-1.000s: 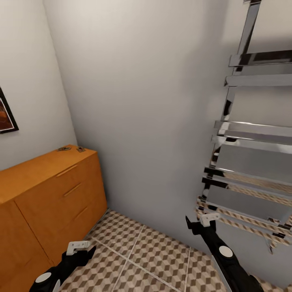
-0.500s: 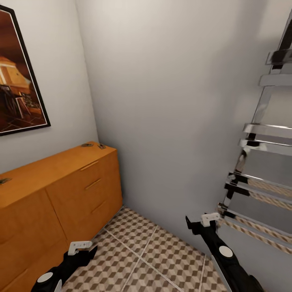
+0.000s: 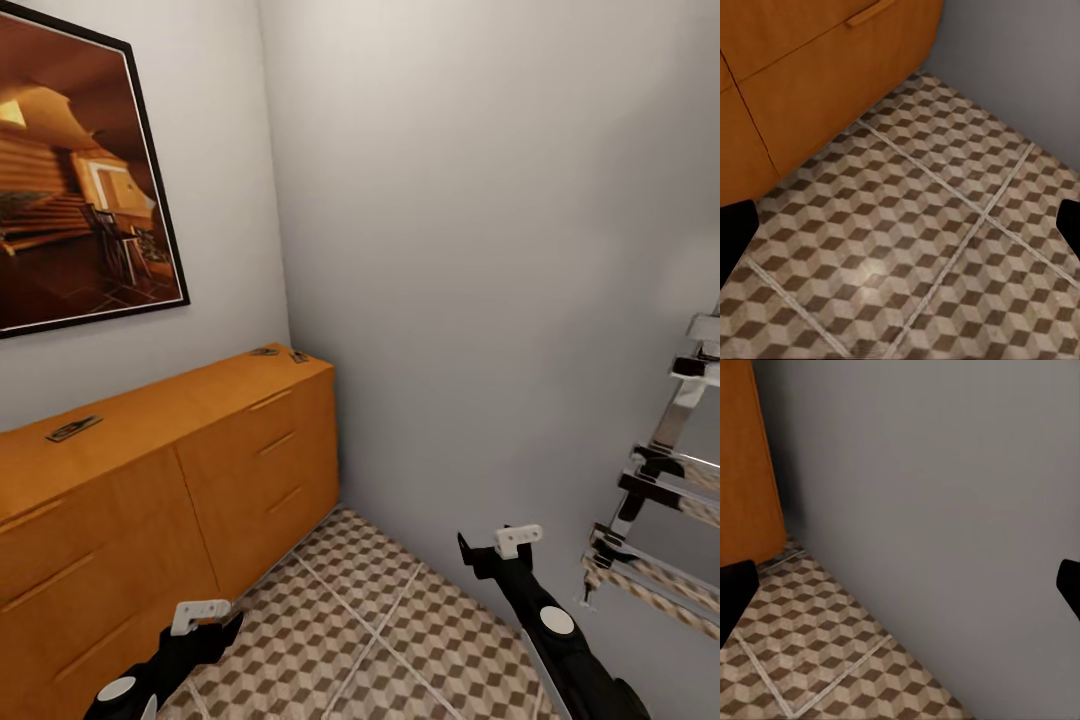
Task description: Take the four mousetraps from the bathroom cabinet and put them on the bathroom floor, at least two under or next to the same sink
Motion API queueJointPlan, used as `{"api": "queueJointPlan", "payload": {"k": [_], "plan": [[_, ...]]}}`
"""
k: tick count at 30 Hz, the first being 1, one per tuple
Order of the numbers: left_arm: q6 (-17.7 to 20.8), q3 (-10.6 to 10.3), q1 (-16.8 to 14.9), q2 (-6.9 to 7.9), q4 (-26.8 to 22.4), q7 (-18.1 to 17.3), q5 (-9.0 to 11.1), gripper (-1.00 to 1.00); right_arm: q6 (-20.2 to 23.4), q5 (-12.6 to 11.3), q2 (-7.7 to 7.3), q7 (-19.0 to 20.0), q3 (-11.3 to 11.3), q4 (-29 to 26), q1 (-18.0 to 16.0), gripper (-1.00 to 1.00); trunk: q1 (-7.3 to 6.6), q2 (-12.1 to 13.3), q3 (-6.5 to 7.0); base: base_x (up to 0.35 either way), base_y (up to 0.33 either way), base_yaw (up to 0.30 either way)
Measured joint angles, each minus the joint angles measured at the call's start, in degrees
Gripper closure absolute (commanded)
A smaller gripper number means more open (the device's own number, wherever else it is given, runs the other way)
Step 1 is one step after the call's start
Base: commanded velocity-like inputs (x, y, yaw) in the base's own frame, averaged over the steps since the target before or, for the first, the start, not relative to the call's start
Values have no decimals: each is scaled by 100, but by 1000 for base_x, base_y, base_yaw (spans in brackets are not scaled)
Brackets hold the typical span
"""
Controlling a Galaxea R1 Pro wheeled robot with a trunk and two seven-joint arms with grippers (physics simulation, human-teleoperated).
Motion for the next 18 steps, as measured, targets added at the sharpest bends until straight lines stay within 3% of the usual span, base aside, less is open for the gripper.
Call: {"api": "queueJointPlan", "payload": {"k": [9, 18], "plan": [[0, -172, 0, -11, 43, 122, -1, -100, 0, 0, 0, 0, -2, 0, 0, -100, 0, 0, 0, 0, 0, 288], [-9, -199, 0, -12, 98, 133, -2, -100, 0, 0, 0, 0, 0, 0, 0, -100, 0, 0, 0, 0, 0, 288]]}}
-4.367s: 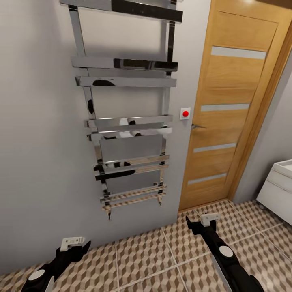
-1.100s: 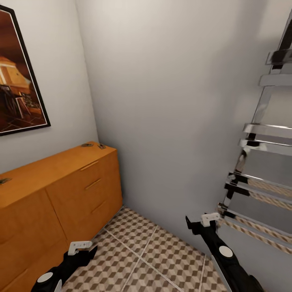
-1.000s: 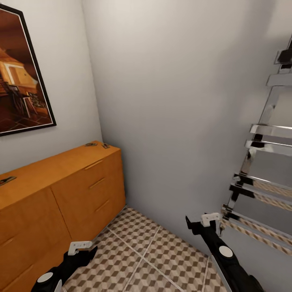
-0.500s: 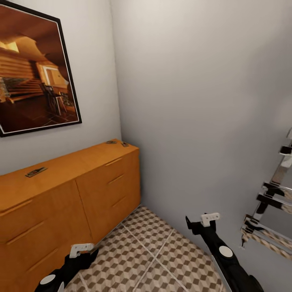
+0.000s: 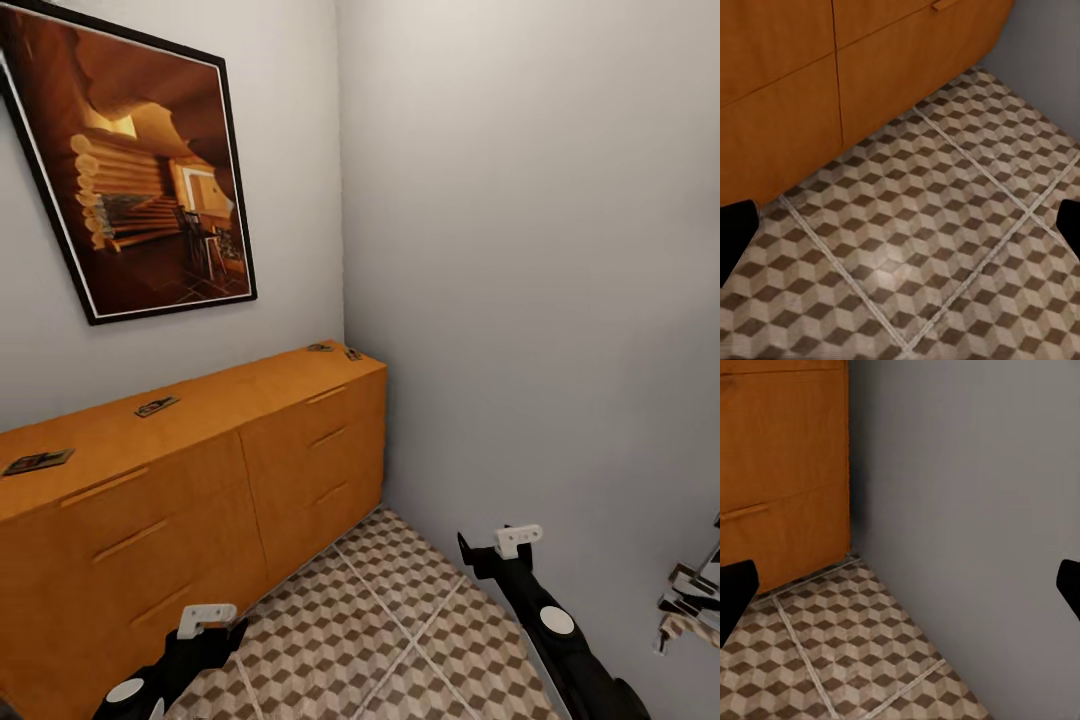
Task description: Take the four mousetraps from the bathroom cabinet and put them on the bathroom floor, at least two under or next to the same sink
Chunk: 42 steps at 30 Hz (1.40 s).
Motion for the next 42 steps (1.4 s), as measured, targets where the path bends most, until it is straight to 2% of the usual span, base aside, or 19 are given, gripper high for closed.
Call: {"api": "queueJointPlan", "payload": {"k": [6, 9, 15, 42], "plan": [[-15, -55, 0, -5, 7, 147, -5, -100, 0, 0, 0, 0, -2, 0, 0, -100, 0, 0, 0, 0, 0, 288], [-15, -277, 0, -4, 12, 451, -2, -100, 0, 0, 0, 0, -1, 0, 0, -100, 0, 0, 0, 0, 0, 288], [-21, -485, -1, -1, 54, 754, 1, -100, 0, 0, 0, 0, -4, 0, 0, -100, 0, 0, 0, 0, 0, 288], [-27, -548, -1, -5, 76, 835, 2, -100, 0, 0, 0, 0, -1, 0, 0, -100, 0, 0, 0, 0, 0, 288]]}}
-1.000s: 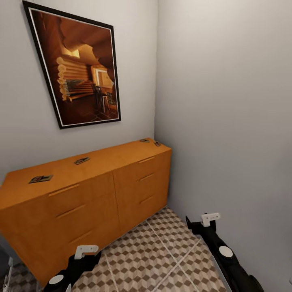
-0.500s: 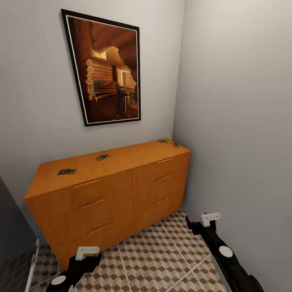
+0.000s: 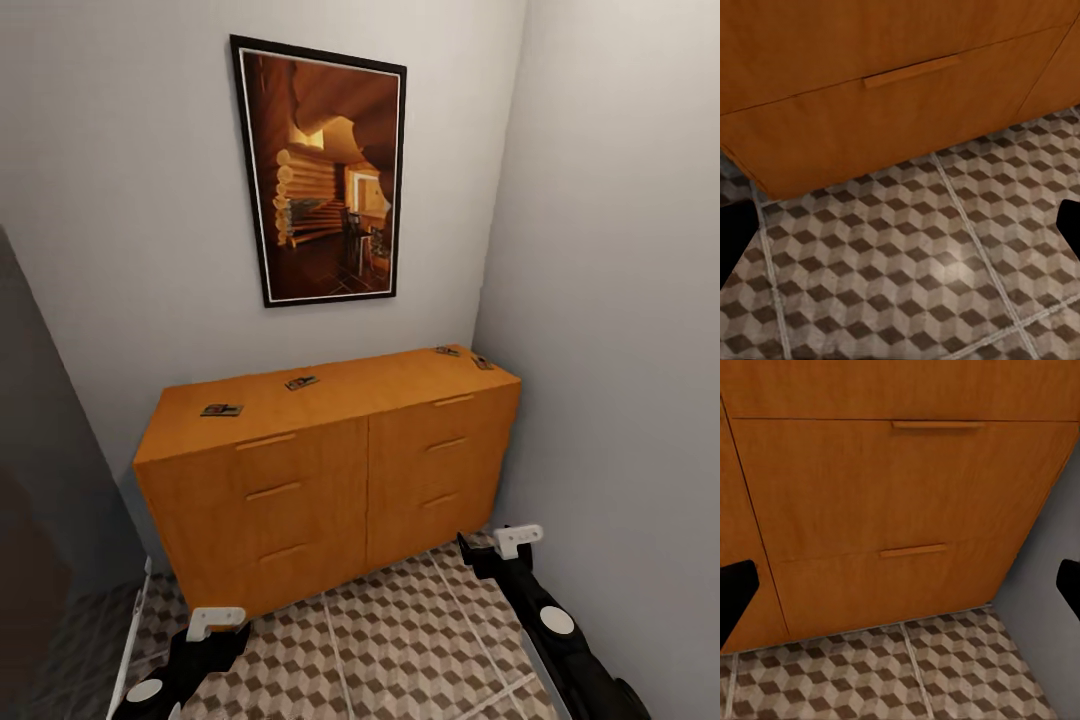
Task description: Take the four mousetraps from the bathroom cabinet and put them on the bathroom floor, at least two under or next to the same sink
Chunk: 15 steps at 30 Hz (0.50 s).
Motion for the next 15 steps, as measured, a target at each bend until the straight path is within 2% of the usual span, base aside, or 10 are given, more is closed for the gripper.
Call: {"api": "queueJointPlan", "payload": {"k": [6, 10, 15], "plan": [[-46, -5, 0, 4, 6, -4, 0, -100, 0, -2, 0, 0, 0, 0, 0, -100, 0, 0, 0, 0, 0, 189], [-307, -7, -1, 4, 49, -1, 6, -100, 0, -4, -8, 3, -2, -1, 1, -100, 0, 0, 0, 0, 0, 32], [-361, -9, -1, 5, 89, 0, 3, -100, 0, -6, -8, 6, -3, -2, 1, -100, 0, 0, 0, 0, -112, 7]]}}
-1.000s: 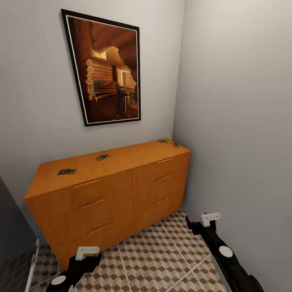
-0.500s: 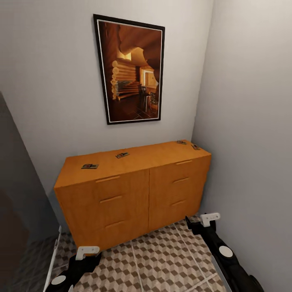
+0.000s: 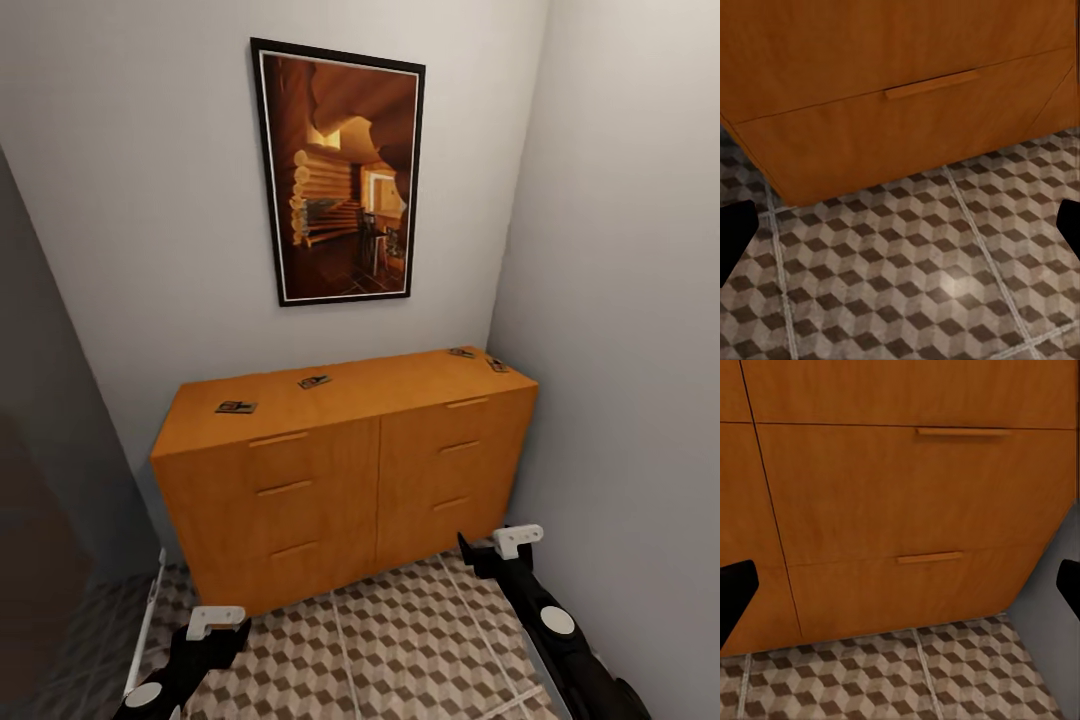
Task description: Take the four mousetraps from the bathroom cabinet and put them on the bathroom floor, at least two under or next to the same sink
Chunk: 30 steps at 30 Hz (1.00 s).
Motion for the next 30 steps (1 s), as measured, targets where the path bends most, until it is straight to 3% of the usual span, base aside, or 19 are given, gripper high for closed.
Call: {"api": "queueJointPlan", "payload": {"k": [14, 30], "plan": [[-24, 1, 0, 0, 15, -1, -2, -100, 0, 5, 0, 2, 6, -1, 0, -100, 0, 0, 0, 0, -275, 1], [-23, 1, 0, 0, 10, -3, 2, -100, 0, 6, -1, 3, 8, 1, 0, -100, 0, 0, 0, 0, -31, 0]]}}
